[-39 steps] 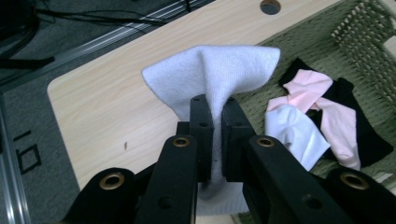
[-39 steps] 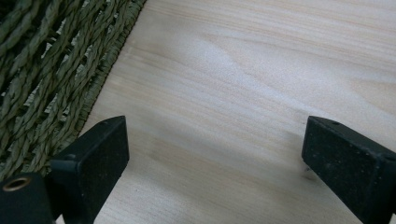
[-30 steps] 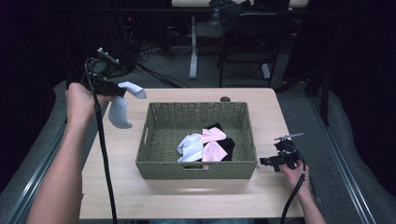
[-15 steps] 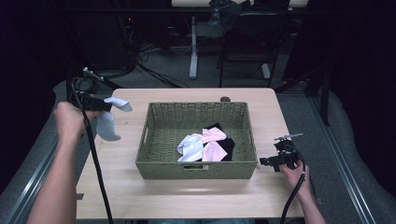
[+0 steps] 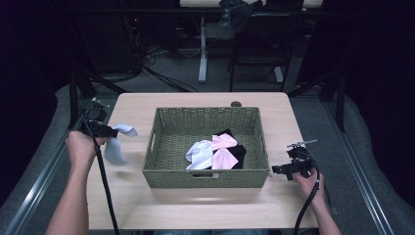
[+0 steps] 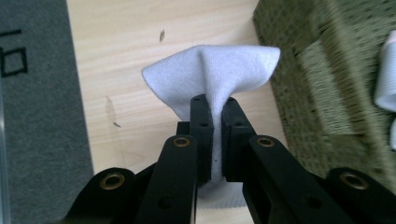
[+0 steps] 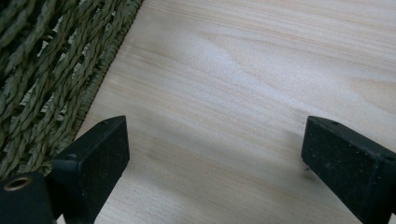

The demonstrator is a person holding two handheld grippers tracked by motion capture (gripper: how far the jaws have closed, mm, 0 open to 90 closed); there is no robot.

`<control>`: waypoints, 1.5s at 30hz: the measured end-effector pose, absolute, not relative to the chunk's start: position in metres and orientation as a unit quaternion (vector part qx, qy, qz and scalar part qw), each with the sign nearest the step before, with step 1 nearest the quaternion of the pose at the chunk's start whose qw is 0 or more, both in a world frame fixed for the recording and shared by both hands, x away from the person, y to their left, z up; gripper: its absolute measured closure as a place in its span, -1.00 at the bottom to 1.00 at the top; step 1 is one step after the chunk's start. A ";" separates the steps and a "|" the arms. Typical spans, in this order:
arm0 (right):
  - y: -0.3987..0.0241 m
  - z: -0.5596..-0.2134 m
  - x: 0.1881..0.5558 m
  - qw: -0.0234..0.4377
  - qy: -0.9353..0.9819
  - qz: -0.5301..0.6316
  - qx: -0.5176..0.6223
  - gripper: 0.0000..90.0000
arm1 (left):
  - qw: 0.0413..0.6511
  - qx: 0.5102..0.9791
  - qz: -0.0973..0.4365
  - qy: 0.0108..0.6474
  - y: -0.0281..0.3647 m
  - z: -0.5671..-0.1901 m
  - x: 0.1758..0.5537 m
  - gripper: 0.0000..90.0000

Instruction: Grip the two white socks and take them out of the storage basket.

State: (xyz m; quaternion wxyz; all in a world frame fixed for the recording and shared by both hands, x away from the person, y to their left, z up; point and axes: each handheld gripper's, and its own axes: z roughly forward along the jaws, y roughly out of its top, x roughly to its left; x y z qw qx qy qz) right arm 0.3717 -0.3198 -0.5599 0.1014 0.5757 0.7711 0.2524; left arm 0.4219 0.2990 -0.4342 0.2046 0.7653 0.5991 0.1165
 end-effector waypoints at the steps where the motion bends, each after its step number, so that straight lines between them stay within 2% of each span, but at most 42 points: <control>1: -0.320 -0.560 0.372 0.099 0.770 0.251 0.578 -0.84 | 0.203 0.764 0.111 0.602 0.300 -0.441 0.424 0.91; 8: -0.318 -0.559 0.371 0.104 0.772 0.252 0.575 -0.84 | 0.196 0.752 0.081 0.624 0.302 -0.477 0.433 0.91; 15: -0.320 -0.559 0.371 0.101 0.774 0.251 0.573 -0.84 | 0.161 0.746 0.046 0.645 0.306 -0.517 0.440 0.86; 17: -0.320 -0.559 0.371 0.103 0.773 0.250 0.574 -0.84 | 0.173 0.738 0.037 0.651 0.308 -0.523 0.440 0.69; 22: -0.319 -0.559 0.372 0.100 0.774 0.250 0.573 -0.84 | 0.202 0.738 0.041 0.643 0.311 -0.514 0.431 -0.17; 26: -0.320 -0.560 0.372 0.102 0.772 0.253 0.575 -0.84 | 0.222 0.734 0.063 0.639 0.318 -0.495 0.419 -0.53; 29: -0.321 -0.559 0.372 0.101 0.774 0.251 0.573 -0.84 | 0.232 0.733 0.070 0.635 0.319 -0.482 0.414 -0.64; 33: -0.318 -0.559 0.372 0.101 0.772 0.253 0.574 -0.82 | 0.247 0.741 0.102 0.616 0.313 -0.445 0.405 -0.84; 40: -0.321 -0.559 0.372 0.103 0.767 0.254 0.580 -0.82 | 0.261 0.758 0.134 0.582 0.286 -0.401 0.401 -0.99; 45: -0.321 -0.558 0.372 0.099 0.771 0.254 0.576 -0.82 | 0.271 0.772 0.146 0.556 0.261 -0.384 0.402 -1.00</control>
